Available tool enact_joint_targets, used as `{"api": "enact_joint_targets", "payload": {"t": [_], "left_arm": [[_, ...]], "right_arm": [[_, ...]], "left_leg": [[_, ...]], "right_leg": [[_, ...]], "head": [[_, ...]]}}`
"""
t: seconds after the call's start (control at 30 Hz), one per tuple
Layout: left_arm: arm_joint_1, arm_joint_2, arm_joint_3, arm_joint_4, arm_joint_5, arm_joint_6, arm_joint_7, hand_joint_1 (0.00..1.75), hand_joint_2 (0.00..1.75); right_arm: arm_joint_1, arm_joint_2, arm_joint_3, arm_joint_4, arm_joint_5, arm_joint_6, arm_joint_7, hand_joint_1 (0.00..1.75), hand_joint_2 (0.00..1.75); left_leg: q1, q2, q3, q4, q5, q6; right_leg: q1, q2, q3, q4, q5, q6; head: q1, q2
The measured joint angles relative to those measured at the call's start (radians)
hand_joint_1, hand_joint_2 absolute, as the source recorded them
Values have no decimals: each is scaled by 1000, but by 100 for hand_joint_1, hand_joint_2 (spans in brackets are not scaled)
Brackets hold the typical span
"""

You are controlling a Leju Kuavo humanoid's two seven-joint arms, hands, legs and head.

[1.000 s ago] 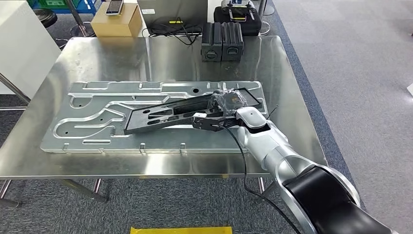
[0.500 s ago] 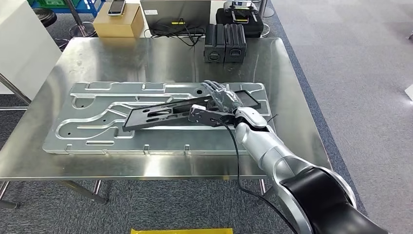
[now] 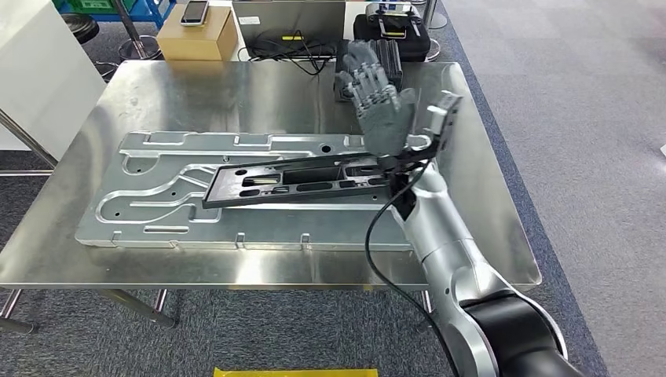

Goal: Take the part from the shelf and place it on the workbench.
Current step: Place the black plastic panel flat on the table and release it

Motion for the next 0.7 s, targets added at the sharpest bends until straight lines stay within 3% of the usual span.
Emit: {"api": "enact_joint_targets", "payload": {"t": [0.07,0.17,0.23,0.27,0.37,0.43,0.53,0.6,0.7], "left_arm": [[3,-1,2,1,15,1,3,0,0],[7,-2,15,1,38,7,4,0,0],[14,-2,25,1,46,9,4,0,0],[19,-2,29,1,48,10,4,0,0],[22,-3,35,2,52,11,4,0,0],[14,-4,39,2,54,11,4,0,0],[12,-6,49,2,66,9,2,0,0],[15,-8,54,2,77,1,-7,0,0],[21,-10,63,2,90,-10,-23,0,0]], "right_arm": [[47,-31,-5,-121,-82,-18,3,0,0],[153,-108,-36,-303,-133,-63,-18,0,0],[238,-162,-78,-401,-145,-65,-34,0,0],[273,-184,-102,-443,-148,-61,-39,0,0],[320,-220,-146,-529,-144,-52,-42,0,0],[341,-237,-159,-570,-129,-68,-44,0,0],[405,-257,-197,-640,-72,-142,-64,0,0],[471,-268,-257,-708,-8,-212,-78,0,0],[586,-273,-358,-783,92,-282,-82,0,0]], "left_leg": [[1,4,-8,26,-21,-10],[6,9,-79,193,-109,-21],[9,11,-115,271,-129,-27],[12,11,-107,256,-113,-30],[18,11,-17,81,-34,-32],[16,10,13,22,-26,-21],[13,6,18,14,-25,4],[14,3,20,7,-20,19],[9,0,20,6,-19,29]], "right_leg": [[-6,-2,10,-15,6,-8],[-8,-10,20,-23,6,-14],[-9,-15,21,-21,3,-11],[-10,-15,21,-18,1,-9],[-13,-5,16,-3,-8,4],[-11,1,11,4,-10,17],[-12,1,12,6,-14,36],[-16,1,-9,58,-52,44],[-15,2,-97,242,-144,48]], "head": [[0,0],[0,0],[0,0],[0,0],[0,0],[0,0],[0,0],[0,0],[0,0]]}}
